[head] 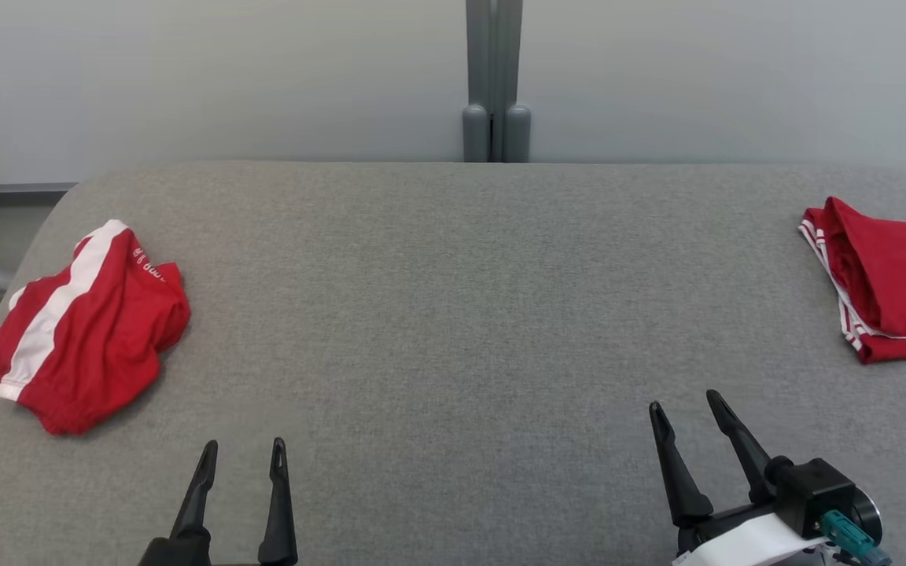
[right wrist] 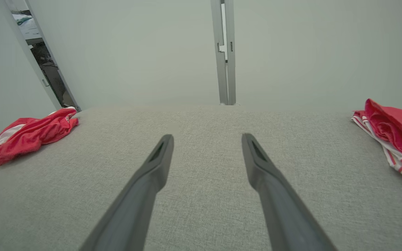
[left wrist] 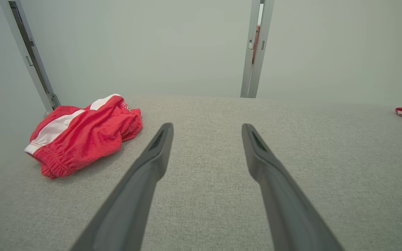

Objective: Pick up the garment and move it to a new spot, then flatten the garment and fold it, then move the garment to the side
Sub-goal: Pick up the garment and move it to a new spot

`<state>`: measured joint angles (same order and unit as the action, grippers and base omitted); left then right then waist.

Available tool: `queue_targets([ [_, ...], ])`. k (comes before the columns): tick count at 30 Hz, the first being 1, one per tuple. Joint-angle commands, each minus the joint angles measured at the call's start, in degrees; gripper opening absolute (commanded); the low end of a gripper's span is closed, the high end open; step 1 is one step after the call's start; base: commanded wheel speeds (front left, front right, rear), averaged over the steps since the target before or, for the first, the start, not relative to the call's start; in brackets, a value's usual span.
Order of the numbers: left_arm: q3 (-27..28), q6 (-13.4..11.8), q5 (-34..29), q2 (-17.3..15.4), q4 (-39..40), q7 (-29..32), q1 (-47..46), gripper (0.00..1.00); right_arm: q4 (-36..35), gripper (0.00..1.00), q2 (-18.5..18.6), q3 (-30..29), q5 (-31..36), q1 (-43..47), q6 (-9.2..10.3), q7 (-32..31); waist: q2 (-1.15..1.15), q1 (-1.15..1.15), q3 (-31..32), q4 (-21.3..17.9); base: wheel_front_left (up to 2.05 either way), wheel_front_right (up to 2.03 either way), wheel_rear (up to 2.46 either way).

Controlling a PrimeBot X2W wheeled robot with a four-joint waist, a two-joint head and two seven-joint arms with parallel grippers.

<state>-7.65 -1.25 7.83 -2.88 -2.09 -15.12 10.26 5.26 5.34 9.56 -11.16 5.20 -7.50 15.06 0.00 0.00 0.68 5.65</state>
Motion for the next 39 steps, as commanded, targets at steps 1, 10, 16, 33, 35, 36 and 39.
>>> queue_targets([
  [1, 0.18, -0.48, 0.5, -0.06, 0.32, -0.03, 0.2, 1.0, -0.26, 1.0, 0.26, 0.38, -0.32, 0.43, 0.03, 0.15, 0.0, 0.0, -0.11, 3.34, 0.0, 0.0, 0.0],
  [10, 0.02, -1.08, 0.82, -0.05, 0.8, -0.03, 0.79, 1.0, -0.18, 1.0, 0.14, 1.67, -0.5, 0.45, 0.03, 0.16, 0.0, 0.0, -0.67, 10.96, 0.0, 0.0, 0.0],
  [16, 0.49, -1.56, 1.25, -0.05, 1.43, -0.02, 0.74, 1.0, -0.43, 1.0, 0.42, 1.94, -0.51, -0.54, 0.03, 0.16, 0.0, 0.0, -1.9, 14.77, 0.0, 0.0, 0.0],
  [33, 1.16, -2.98, 1.97, -0.05, 3.27, -0.02, 0.07, 1.0, -0.25, 1.0, 0.63, 2.4, -0.36, -1.2, 0.03, 0.16, 0.0, 0.0, -3.45, 20.61, 0.0, 0.0, 0.0],
  [35, 1.37, -3.19, 2.09, -0.05, 3.42, -0.02, 0.12, 1.0, -0.21, 1.0, 0.75, 2.54, -0.34, -1.49, 0.03, 0.15, 0.0, 0.0, -3.62, 20.89, 0.0, 0.0, 0.0],
  [36, 1.42, -3.18, 2.13, -0.05, 3.46, -0.02, 0.14, 1.0, -0.19, 1.0, 0.82, 2.61, -0.35, -1.59, 0.03, 0.15, 0.0, 0.0, -3.69, 20.96, 0.0, 0.0, 0.0],
  [39, 1.74, -3.25, 2.21, -0.05, 3.55, -0.02, 0.14, 1.0, -0.23, 1.0, 0.98, 2.81, -0.43, -1.79, 0.03, 0.15, 0.0, 0.0, -3.94, 20.96, 0.0, 0.0, 0.0],
])
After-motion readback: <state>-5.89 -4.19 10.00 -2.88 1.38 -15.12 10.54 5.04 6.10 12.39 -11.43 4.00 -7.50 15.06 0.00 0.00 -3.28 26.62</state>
